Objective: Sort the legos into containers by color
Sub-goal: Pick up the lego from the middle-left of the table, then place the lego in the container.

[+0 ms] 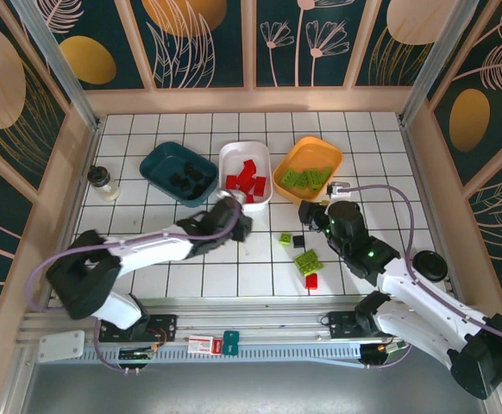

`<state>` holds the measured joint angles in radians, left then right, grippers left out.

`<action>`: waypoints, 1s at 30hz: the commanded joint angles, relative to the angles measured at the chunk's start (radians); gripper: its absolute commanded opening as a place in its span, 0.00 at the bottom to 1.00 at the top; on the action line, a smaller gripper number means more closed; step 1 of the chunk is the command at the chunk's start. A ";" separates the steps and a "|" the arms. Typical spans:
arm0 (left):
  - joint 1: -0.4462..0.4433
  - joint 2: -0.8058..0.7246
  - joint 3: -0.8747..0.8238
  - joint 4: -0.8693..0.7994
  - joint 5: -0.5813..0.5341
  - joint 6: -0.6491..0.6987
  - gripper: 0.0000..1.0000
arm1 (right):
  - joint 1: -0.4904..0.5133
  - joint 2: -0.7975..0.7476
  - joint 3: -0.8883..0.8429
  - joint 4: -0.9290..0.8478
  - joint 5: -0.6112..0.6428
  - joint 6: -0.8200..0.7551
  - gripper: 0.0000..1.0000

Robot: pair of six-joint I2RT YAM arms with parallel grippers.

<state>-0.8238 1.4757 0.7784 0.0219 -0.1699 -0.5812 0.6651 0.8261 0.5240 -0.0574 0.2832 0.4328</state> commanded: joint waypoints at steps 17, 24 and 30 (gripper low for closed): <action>0.543 0.196 0.242 0.046 0.012 -0.066 0.45 | 0.010 0.025 -0.022 -0.003 -0.117 0.018 0.60; 0.543 0.104 0.242 0.074 0.114 -0.084 0.81 | 0.037 0.140 -0.044 -0.039 -0.154 0.034 0.62; 0.492 -0.112 0.130 0.071 0.170 -0.081 0.91 | 0.049 0.262 -0.020 -0.084 -0.104 0.044 0.59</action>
<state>-0.3004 1.4517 0.9600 0.0738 -0.0509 -0.6594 0.7059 1.0599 0.4946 -0.1005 0.1501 0.4587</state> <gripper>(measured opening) 0.906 0.592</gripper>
